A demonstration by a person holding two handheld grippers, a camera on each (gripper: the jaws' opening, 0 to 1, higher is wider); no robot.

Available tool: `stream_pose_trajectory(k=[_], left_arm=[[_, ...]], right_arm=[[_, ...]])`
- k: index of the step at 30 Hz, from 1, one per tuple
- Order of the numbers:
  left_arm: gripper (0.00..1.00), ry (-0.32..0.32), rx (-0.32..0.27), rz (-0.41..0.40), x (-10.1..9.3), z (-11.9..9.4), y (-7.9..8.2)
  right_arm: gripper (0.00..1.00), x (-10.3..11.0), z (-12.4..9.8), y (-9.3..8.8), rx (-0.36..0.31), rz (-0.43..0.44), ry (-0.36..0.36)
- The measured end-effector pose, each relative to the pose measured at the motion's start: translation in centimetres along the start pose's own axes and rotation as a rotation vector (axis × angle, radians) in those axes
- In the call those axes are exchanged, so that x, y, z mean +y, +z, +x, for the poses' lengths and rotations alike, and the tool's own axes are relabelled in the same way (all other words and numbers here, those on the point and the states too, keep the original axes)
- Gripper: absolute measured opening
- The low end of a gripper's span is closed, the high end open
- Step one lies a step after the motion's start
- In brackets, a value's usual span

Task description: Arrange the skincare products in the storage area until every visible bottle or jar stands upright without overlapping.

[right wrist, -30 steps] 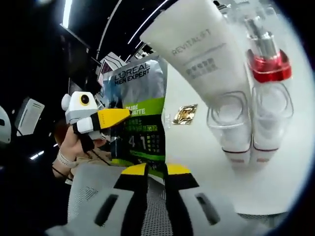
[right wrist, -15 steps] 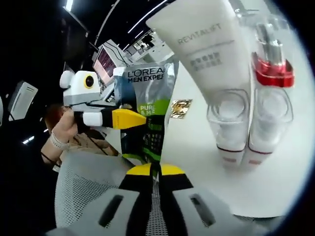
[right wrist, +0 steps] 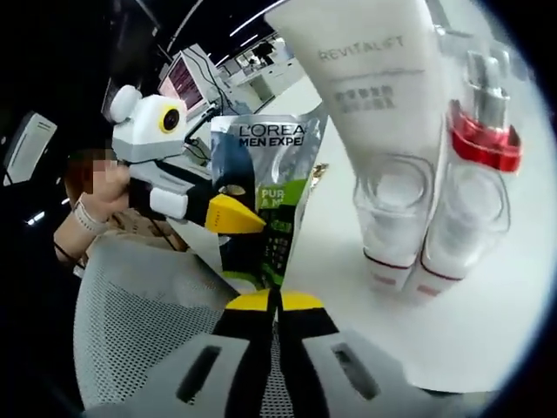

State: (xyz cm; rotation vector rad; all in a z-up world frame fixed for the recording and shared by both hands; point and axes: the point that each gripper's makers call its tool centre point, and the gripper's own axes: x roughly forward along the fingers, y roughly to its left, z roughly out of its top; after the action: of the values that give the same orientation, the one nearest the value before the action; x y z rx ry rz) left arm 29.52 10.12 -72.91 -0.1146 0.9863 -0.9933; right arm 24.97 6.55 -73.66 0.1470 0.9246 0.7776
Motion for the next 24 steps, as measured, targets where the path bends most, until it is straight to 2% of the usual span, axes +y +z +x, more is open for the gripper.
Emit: stream_pose_trajectory(k=[6,24], left_arm=[[0.00,0.004,0.050,0.000,0.2,0.8,-0.9],[0.00,0.005,0.121,0.002,1.0,2.9,-1.8]], right_arm=[[0.01,-0.5,0.3,-0.8,0.041,-0.009,-0.010],[0.03,-2.8,0.7,-2.2,0.134,-0.103,-0.116]])
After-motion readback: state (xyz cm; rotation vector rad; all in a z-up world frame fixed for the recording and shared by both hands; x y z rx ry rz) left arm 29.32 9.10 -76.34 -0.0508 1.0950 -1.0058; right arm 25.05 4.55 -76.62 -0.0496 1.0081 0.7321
